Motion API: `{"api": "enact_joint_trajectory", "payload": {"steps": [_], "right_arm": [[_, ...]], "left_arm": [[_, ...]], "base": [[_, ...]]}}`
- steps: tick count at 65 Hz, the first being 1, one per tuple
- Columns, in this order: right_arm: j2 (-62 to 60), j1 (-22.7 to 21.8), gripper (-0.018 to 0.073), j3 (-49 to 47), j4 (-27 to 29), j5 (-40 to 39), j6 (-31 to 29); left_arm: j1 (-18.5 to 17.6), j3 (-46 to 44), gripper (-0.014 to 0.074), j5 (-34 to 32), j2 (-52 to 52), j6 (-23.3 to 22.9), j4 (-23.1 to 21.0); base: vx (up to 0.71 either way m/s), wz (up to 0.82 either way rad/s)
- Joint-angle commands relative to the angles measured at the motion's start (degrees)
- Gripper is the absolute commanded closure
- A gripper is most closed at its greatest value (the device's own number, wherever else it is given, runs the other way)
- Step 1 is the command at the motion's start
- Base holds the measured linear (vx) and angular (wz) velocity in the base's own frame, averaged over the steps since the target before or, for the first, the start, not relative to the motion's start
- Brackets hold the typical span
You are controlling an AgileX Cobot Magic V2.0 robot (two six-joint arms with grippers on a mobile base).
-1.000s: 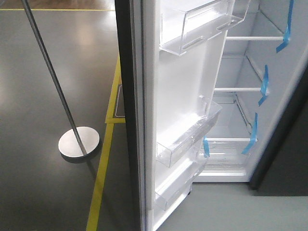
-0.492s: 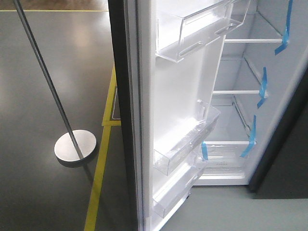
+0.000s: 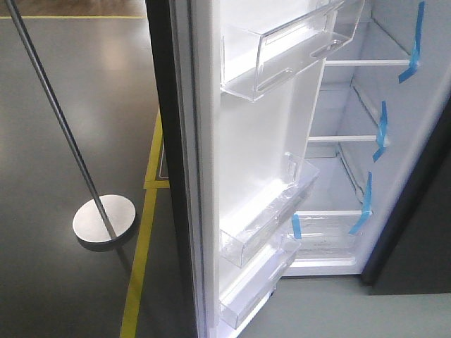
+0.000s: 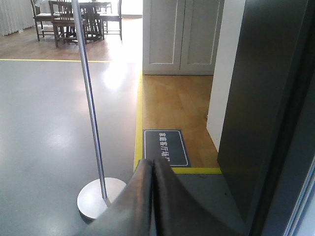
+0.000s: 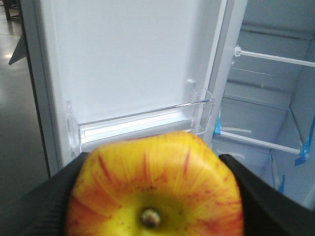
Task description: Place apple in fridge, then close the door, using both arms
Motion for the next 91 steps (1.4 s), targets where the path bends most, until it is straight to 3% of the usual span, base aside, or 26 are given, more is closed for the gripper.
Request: {"api": "enact_joint_trajectory", "payload": {"steps": [1, 91], "right_arm": [[0.1, -0.2, 0.0482, -1.4, 1.1, -4.7, -0.1], [0.1, -0.2, 0.0482, -1.4, 1.1, -4.7, -0.1]], "left_arm": [[-0.1, -1.0, 0.0602, -4.3, -0.8, -0.5, 0.0], [-0.1, -1.0, 0.0602, -4.3, -0.8, -0.5, 0.0]], "base": [[0.05, -0.03], [0.04, -0.01]]}}
